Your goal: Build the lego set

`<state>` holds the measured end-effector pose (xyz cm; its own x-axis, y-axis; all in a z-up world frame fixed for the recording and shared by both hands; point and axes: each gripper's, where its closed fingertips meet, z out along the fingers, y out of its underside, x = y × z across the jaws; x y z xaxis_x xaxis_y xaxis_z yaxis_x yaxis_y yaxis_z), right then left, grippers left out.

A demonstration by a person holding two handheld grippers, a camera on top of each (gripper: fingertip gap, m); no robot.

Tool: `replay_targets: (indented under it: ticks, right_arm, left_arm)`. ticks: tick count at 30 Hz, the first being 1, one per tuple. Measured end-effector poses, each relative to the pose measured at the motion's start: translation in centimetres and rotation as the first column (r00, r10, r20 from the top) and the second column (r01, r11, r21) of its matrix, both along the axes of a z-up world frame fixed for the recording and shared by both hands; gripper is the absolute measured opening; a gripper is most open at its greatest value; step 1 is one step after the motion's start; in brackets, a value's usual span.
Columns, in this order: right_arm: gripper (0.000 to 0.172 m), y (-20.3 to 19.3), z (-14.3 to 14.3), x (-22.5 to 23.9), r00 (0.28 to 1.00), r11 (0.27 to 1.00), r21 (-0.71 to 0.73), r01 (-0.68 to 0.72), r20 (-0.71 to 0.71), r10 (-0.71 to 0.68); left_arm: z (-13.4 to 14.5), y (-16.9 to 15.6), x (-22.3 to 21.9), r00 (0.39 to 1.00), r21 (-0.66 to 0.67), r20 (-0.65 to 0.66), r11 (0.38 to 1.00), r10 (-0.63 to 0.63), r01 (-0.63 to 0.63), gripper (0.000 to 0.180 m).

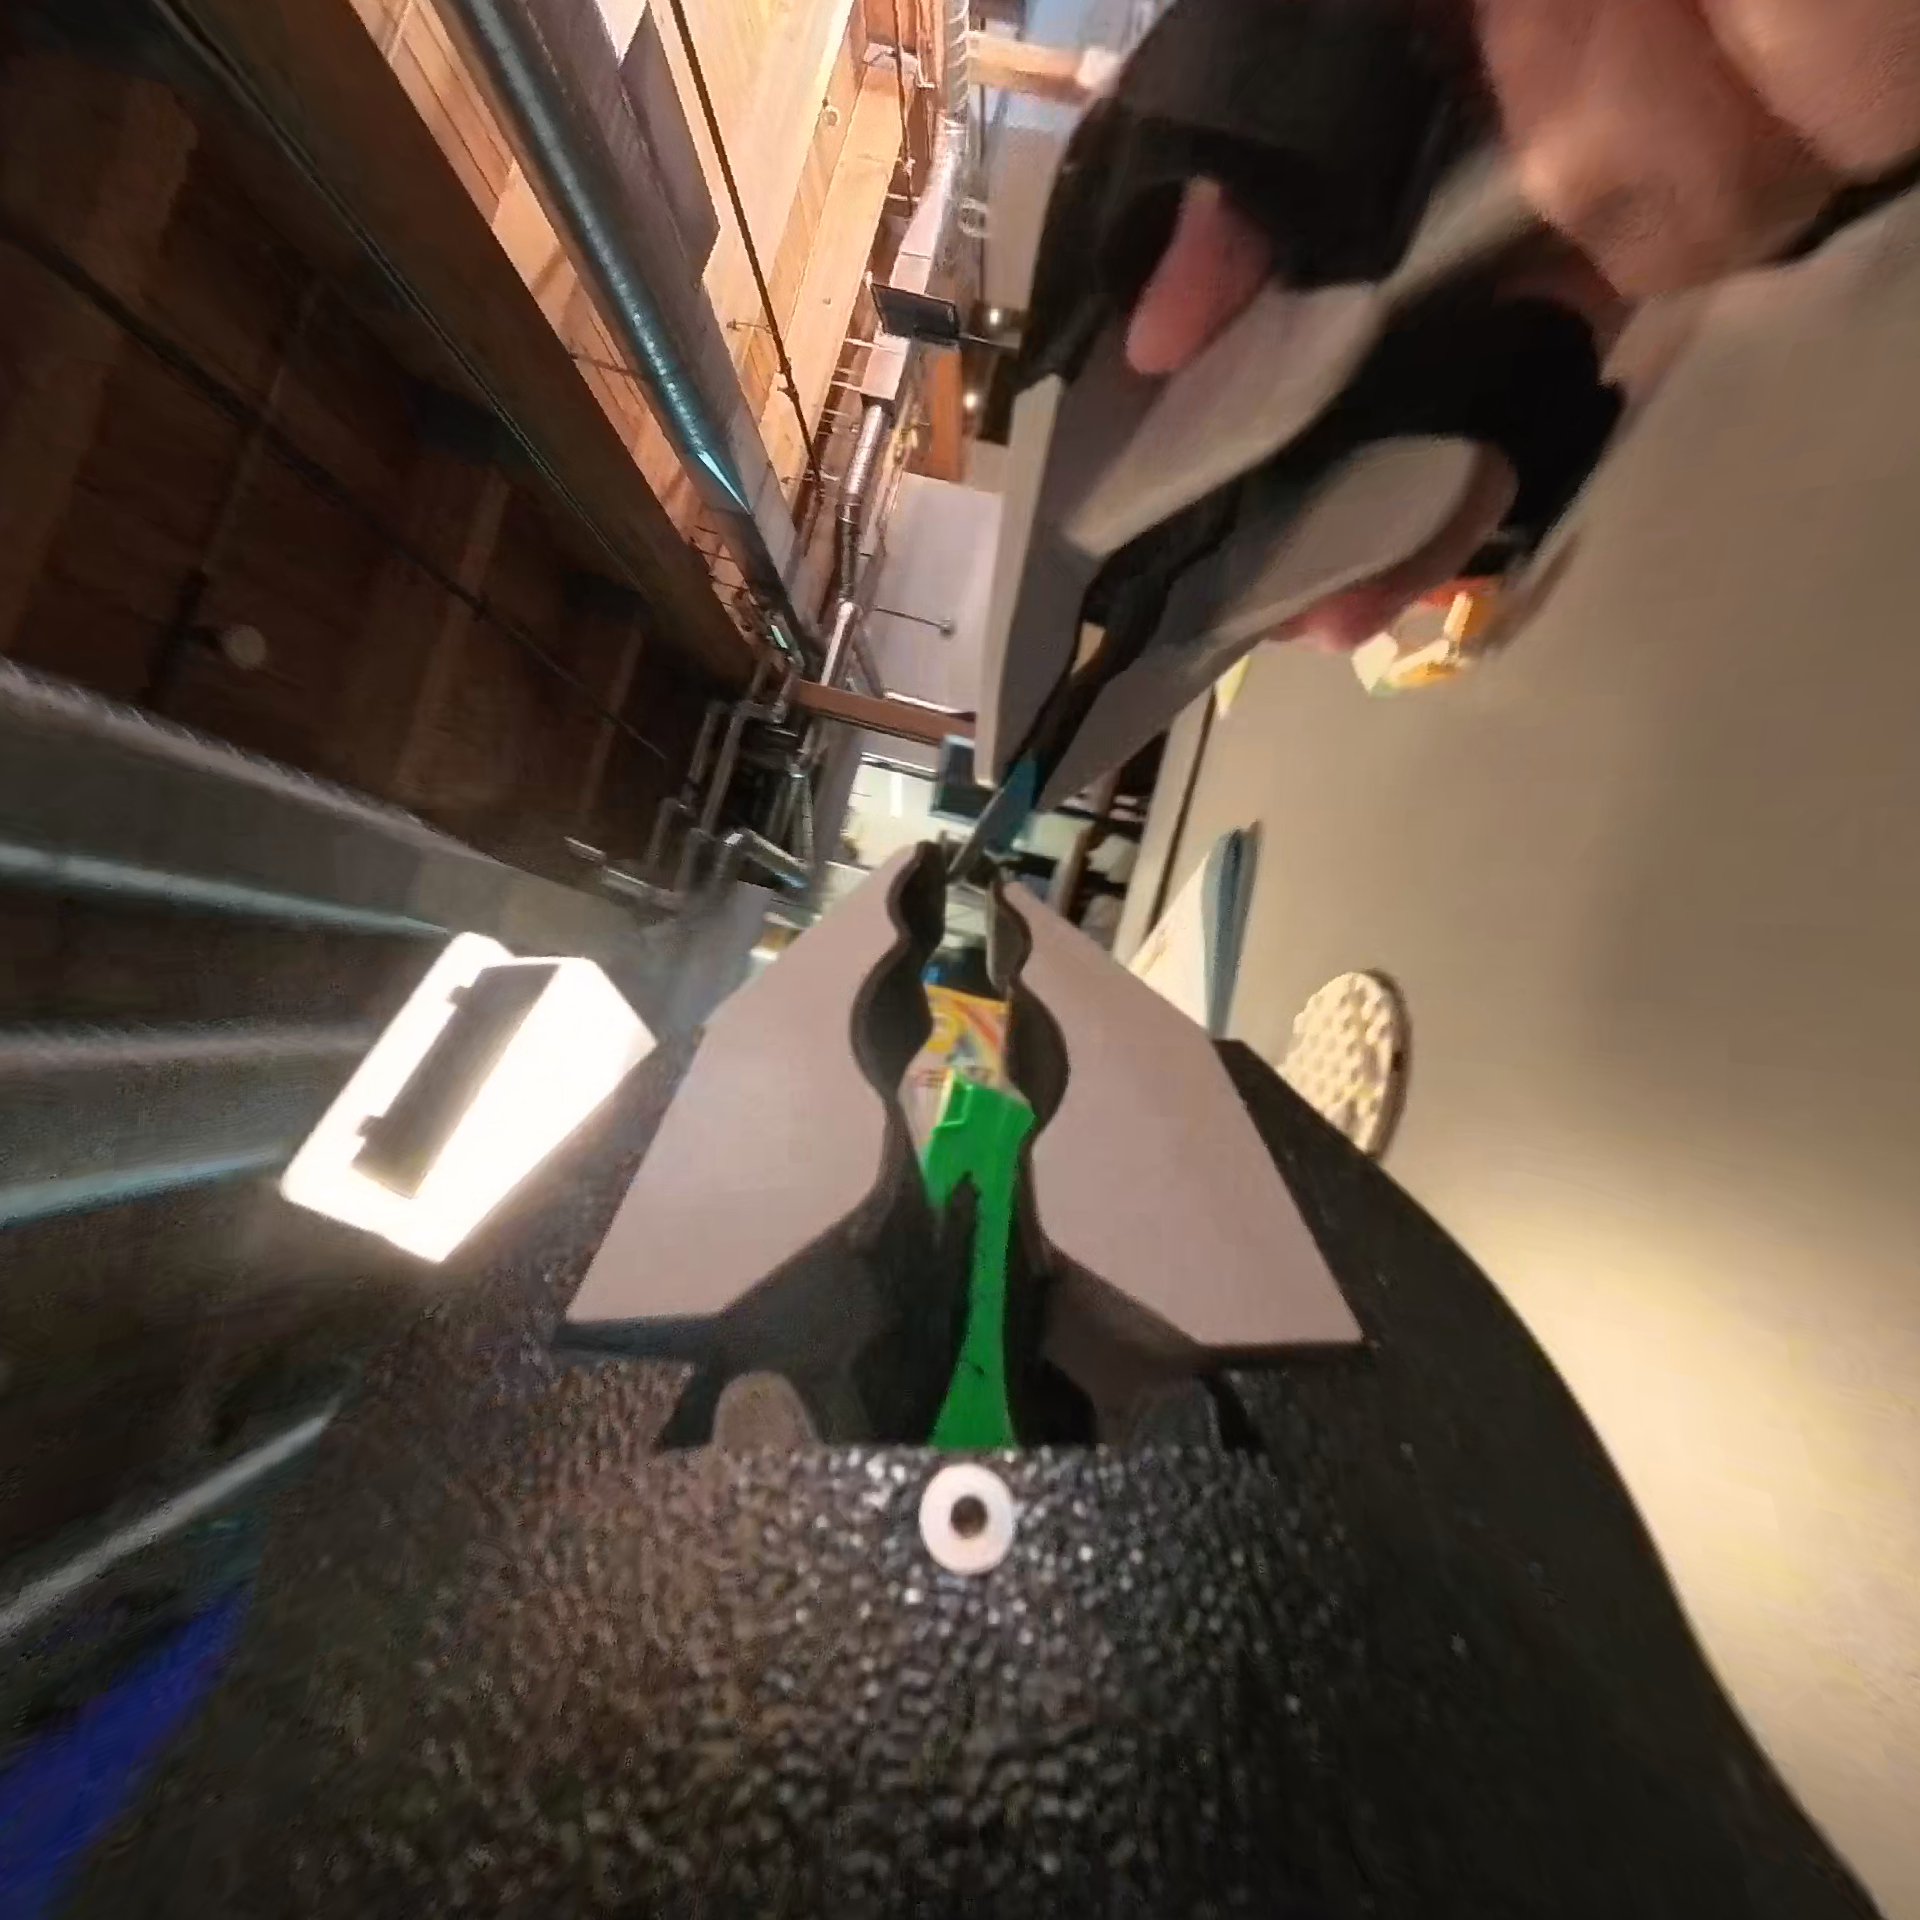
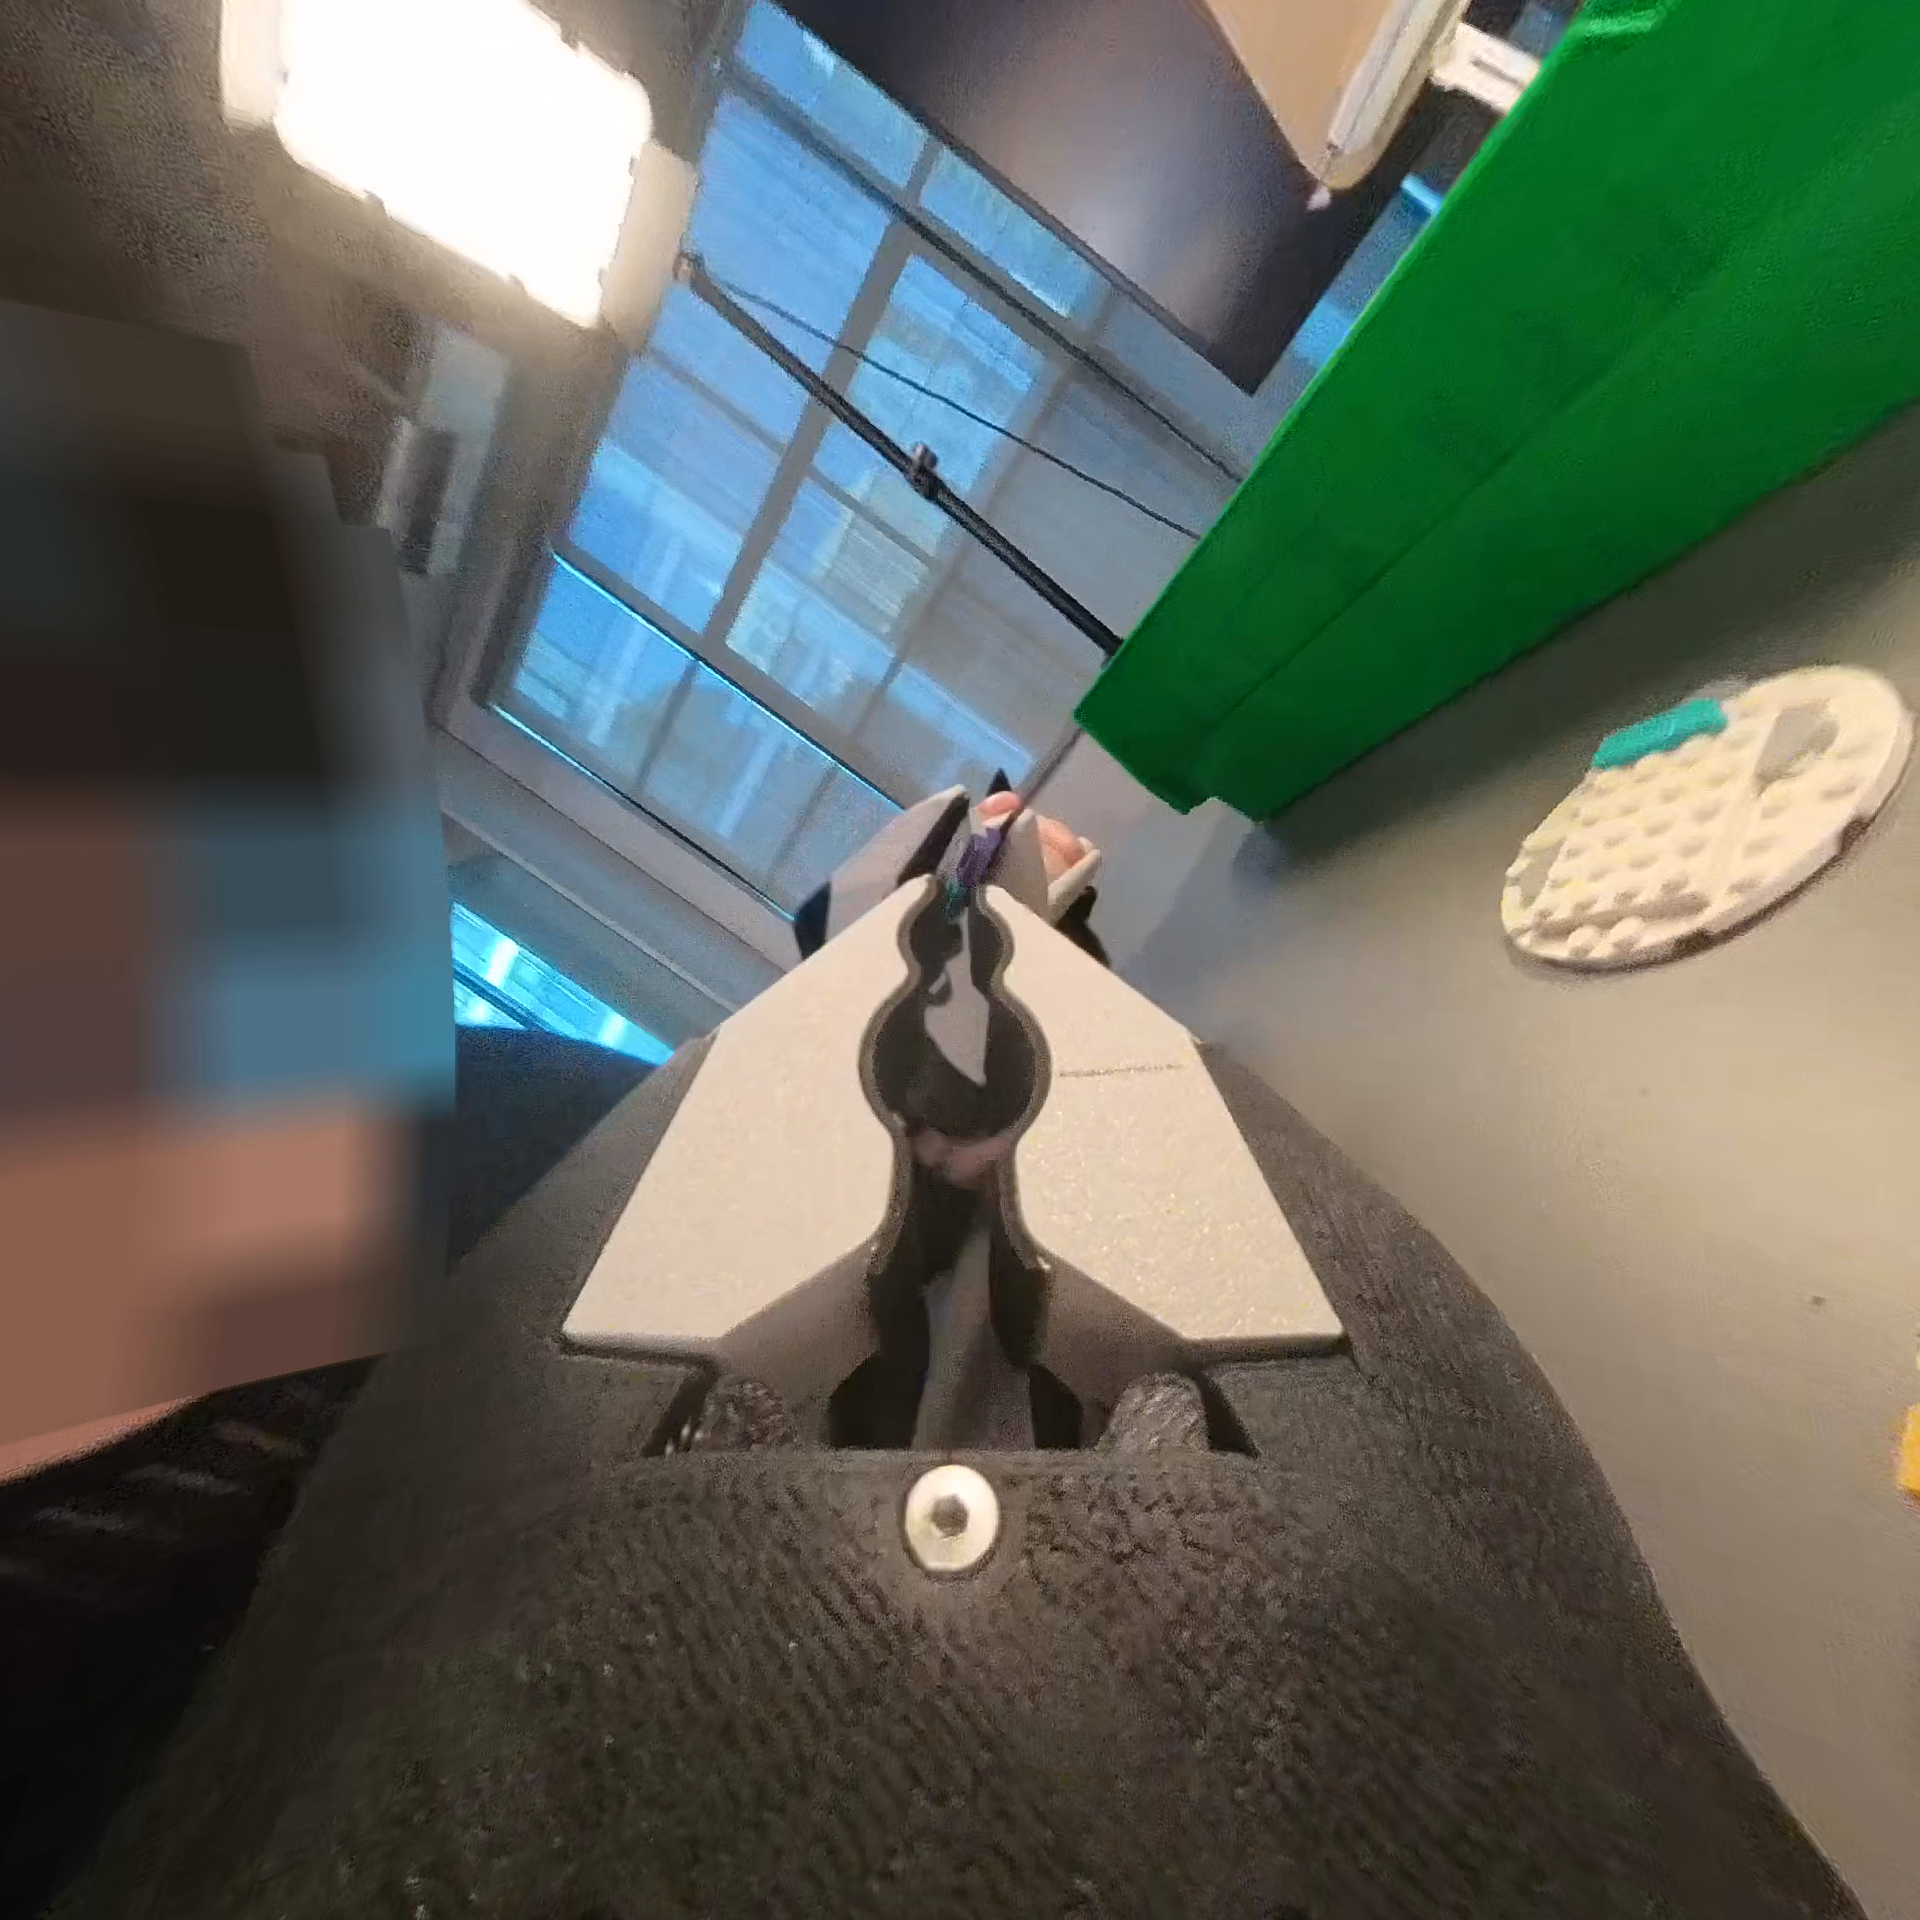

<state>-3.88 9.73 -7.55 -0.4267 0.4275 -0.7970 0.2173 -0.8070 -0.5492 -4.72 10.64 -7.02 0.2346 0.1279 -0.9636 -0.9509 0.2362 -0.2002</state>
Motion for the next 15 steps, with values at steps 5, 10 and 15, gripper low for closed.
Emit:
replay_targets:
  ticks: [5, 10, 15]
  right_arm:
    - [0.001, -0.4, -0.2, 0.4, 0.999, 0.951, 0.306, 0.045, -0.003, -0.046]
    - [0.000, -0.9, -0.7, 0.9, 0.999, 0.869, 0.494, 0.027, 0.004, -0.033]
    - [0.000, -0.6, -1.3, 1.2, 0.997, 0.764, 0.643, 0.047, 0.012, -0.071]
  left_arm:
    - [-0.6, -0.1, 0.4, 0.977, -0.126, 0.195, 0.985, -0.091, 0.117, 0.004]
    - [-1.5, -0.4, 0.9, 0.935, -0.232, 0.321, 0.945, -0.148, 0.229, 0.004]
    - [-2.4, -0.1, 1.1, 0.899, -0.310, 0.416, 0.909, -0.134, 0.279, 0.005]
